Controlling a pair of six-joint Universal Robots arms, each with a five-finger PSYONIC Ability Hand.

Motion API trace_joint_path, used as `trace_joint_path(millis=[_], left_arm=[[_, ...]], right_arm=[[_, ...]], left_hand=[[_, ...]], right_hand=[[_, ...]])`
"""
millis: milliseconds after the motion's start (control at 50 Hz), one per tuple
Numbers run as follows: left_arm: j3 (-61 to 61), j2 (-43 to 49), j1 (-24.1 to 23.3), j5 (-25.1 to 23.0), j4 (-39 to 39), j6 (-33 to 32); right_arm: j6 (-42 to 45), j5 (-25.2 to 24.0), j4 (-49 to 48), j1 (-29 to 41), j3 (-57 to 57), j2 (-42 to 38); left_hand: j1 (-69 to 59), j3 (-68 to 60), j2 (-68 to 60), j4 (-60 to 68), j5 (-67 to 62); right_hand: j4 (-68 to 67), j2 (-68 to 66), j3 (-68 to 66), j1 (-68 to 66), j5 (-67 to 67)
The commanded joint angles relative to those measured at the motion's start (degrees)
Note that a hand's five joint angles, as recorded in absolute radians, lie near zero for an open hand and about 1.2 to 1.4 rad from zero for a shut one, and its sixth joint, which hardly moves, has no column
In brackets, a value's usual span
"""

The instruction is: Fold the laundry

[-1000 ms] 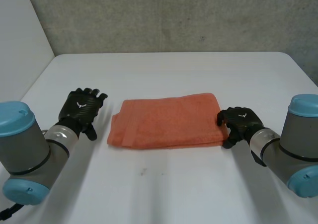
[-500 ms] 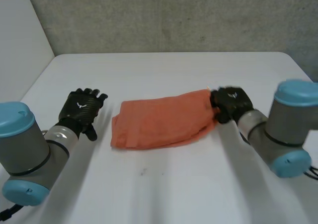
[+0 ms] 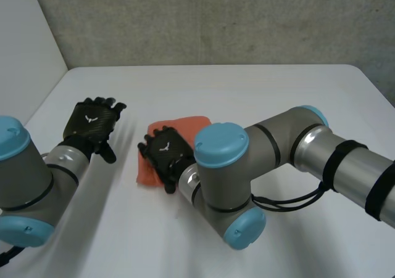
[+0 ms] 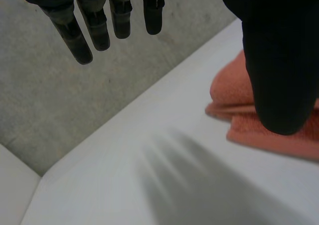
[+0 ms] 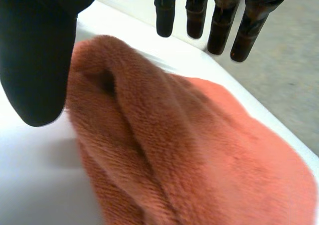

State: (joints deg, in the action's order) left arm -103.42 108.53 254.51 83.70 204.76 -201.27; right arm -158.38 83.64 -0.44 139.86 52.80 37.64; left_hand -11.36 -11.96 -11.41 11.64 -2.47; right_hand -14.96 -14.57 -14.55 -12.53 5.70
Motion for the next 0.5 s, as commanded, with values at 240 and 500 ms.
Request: trace_joint_path(millis=[240,500], left_arm=[[24.67,18.45,-12.64,2.59,-18.78,16.7],[23.62,16.64,-12.46,6.74,-23.35,14.41]], right_arm=[[-22.76,-0.14,3.68,-14.17,2.85,1.83],[-22.32,-1.2,12.65,-14.18,-4.55,-0.22]], left_hand=[[-0.36,0.23,-0.31,0.09,0.75],[1.15,1.75,1.2,-1.42,2.26]], right_hand=[[4.96,4.57,4.55,2.53,-5.7],[4.96,4.57,4.55,2.53,-5.7]])
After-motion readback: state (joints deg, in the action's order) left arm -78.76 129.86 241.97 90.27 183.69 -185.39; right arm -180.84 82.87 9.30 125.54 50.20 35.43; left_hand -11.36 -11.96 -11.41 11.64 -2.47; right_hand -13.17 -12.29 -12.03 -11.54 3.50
